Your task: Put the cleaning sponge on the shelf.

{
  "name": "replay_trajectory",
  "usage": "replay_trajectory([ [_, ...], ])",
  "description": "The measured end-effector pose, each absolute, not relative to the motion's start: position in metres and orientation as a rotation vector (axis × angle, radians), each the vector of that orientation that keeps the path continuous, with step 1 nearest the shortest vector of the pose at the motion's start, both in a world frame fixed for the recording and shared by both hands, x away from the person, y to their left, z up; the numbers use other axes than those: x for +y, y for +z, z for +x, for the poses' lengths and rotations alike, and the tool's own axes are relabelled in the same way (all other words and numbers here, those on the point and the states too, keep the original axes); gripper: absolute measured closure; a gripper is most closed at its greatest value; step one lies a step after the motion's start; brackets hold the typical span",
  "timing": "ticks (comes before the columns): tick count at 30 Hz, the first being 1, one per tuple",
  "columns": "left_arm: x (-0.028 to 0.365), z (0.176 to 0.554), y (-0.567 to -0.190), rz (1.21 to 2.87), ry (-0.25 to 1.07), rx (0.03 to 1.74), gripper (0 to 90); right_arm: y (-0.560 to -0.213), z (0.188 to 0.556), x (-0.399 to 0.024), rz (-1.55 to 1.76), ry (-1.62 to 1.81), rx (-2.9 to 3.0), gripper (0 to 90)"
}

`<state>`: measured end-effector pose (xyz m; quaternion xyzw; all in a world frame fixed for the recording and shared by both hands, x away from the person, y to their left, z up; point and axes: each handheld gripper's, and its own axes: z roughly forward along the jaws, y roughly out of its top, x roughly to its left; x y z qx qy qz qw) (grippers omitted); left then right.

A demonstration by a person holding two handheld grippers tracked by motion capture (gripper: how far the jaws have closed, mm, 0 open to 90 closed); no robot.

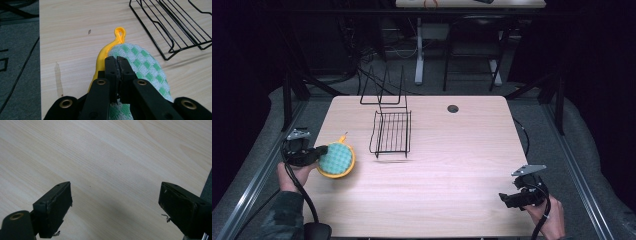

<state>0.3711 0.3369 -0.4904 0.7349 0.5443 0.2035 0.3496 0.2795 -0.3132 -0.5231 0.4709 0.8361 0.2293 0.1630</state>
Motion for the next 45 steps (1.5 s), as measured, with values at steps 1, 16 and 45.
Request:
replay_trajectory([
  [1, 0.337, 0.371, -0.490, 1.905, 0.530, 1.408, 88.2, -0.523, 0.280, -0.313, 1.343, 0.653, 2.386, 10.8],
  [16, 0.332, 0.369, -0.477, 1.881, 0.553, 1.371, 88.1, -0.524, 0.280, -0.313, 1.349, 0.652, 2.386, 10.9],
  [45, 0.324, 0.375, -0.459, 1.841, 0.567, 1.313, 88.1, -0.525, 0.281, -0.312, 1.342, 0.642, 2.391, 10.6],
])
